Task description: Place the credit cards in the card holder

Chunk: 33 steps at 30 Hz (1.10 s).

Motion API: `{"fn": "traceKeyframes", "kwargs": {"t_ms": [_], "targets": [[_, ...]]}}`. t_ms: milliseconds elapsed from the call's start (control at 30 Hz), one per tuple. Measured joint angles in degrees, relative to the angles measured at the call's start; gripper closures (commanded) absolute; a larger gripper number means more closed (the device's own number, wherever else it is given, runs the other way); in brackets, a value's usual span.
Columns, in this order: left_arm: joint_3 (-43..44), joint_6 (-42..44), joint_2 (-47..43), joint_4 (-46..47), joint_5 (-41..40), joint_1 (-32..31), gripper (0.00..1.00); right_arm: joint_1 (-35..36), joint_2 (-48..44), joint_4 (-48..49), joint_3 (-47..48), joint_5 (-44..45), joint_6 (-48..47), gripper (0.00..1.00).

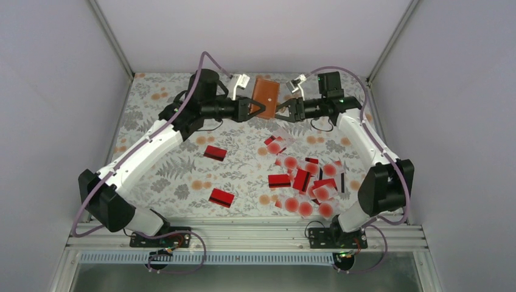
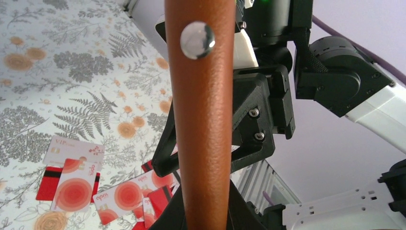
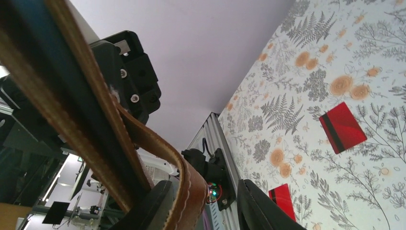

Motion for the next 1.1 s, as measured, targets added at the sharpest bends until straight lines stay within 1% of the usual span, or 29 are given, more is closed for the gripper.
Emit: {"fn": "traceKeyframes", "kwargs": {"t_ms": [233,433,700,800,1000,1100], "targets": [[0.37,-0.42,-0.9,1.42,3.41,1.2,0.98,0.02,-1.62,2.78,1.95,-0.37,2.99,0.67],[0.37,-0.31,-1.66,2.16,5.68,1.6,0.98,0.0,-2.99,4.04,3.19,-0.33,4.96,0.7],[0.39,-0.2,-1.66,2.99,6.78,1.95,0.98,-0.04,-3.13,4.28,4.22,-0.31,6.45,0.72],[0.39,-0.2,-1.66,3.08,7.23,2.1,0.98,-0.04,-3.23,4.37,4.37,-0.33,6.62,0.72],[0.39,-0.22,-1.7,3.76,7.58,2.12,0.98,-0.09,-4.17,4.37,4.37,0.11,7.28,0.68],[0.39,-0.22,-1.73,4.07,7.56,2.12,0.98,-0.17,-4.39,4.37,4.55,0.55,7.65,0.68]]}}
